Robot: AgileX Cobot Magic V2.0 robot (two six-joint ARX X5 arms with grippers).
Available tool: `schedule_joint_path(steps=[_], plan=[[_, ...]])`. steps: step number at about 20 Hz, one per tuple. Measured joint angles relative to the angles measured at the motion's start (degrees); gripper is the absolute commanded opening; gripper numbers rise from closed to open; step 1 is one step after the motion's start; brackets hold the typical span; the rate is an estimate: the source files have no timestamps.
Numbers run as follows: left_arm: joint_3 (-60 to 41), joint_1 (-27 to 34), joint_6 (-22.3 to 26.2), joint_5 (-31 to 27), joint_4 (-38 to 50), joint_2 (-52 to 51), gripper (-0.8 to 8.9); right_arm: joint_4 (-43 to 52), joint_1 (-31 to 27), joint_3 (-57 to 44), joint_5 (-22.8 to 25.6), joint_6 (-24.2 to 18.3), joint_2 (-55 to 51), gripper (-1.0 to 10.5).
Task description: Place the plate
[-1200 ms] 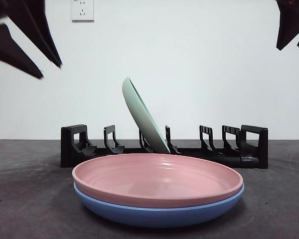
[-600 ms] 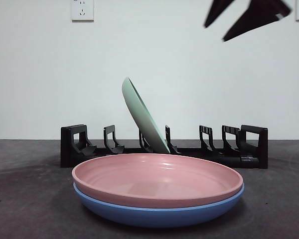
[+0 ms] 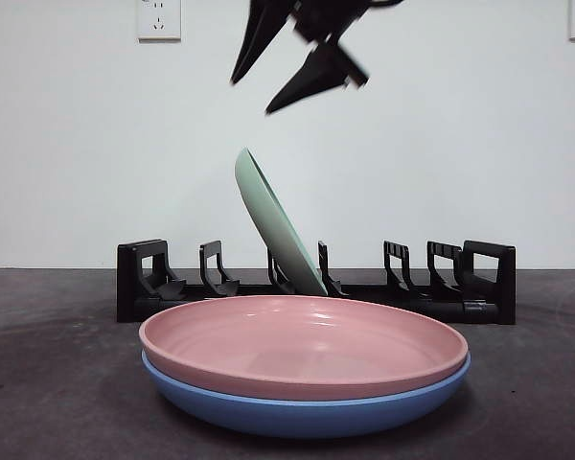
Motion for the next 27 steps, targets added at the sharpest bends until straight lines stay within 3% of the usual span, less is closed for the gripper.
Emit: schedule_joint_path(steps=[7,14,22,27], plan=[[0.0,0.0,-1.01,-0.02,-0.96,-0.66,1.65,0.28,-0.15,0.98,0.09,2.78,6.58,2.5],[0.0,0.0,-0.98,0.0,-0.96,-0.66,1.65,2.4,1.49,1.01,0.42,3.06,6.62,0.2],[0.0,0.0,-0.85,-0.02,-0.57,-0.66,1.65,0.85,1.77,0.98,0.85,3.34,5.81,0.1],[0.0,0.0,-0.7,-0.02,0.35,-0.66,1.65,-2.16,2.23,1.01,0.22,1.57,-3.82,0.1]])
